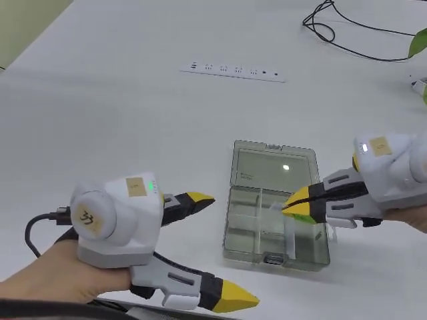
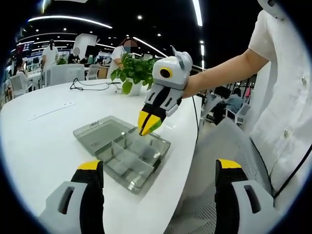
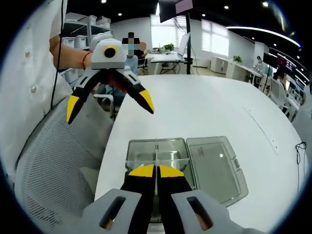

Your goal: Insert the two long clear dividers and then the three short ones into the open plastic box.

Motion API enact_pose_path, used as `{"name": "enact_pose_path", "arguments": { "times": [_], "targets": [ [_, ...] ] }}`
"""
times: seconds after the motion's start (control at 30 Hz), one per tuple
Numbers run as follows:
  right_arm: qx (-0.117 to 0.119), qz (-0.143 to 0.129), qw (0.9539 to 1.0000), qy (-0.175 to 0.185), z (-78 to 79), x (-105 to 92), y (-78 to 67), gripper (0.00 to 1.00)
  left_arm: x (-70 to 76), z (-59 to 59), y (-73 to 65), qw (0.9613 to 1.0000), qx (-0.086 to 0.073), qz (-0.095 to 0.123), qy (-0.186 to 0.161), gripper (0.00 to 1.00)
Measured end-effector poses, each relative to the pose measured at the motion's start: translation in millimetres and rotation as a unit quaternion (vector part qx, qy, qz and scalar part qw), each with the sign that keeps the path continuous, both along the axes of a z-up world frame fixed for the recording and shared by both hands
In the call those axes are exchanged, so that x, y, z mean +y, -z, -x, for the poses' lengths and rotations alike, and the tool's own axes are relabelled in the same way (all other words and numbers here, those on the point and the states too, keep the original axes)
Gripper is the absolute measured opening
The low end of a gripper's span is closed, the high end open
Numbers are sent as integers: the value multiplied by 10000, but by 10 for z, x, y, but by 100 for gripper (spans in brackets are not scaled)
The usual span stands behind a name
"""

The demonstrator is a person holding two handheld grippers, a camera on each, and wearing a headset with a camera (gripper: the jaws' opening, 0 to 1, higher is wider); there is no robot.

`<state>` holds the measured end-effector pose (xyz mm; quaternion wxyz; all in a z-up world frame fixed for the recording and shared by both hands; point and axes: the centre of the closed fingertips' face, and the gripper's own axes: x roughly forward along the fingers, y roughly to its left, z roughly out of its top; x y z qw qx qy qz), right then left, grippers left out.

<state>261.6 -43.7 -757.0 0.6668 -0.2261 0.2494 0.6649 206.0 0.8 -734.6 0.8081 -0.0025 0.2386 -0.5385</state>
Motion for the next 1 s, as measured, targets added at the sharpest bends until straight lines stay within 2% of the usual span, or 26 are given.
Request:
{"name": "enact_pose_path", "arguments": {
  "times": [0.2,0.3,0.47,0.83,1.0],
  "targets": [
    [-43,9,10000,-13,-13,-6,11,1,5,2,12,10000,13,-28,7,97],
    [-89,70,9999,-74,-22,6,47,1,0,4,10,10000,13,-27,22,97],
    [-38,232,9997,-67,-36,32,118,1,0,2,7,10000,7,-24,35,97],
    [-58,884,9959,-205,-67,49,381,2,6,3,11,10000,-1,-23,31,97],
    [-165,1242,9915,-350,-60,40,479,2,10,3,11,10000,4,-13,31,97]
  ]
}}
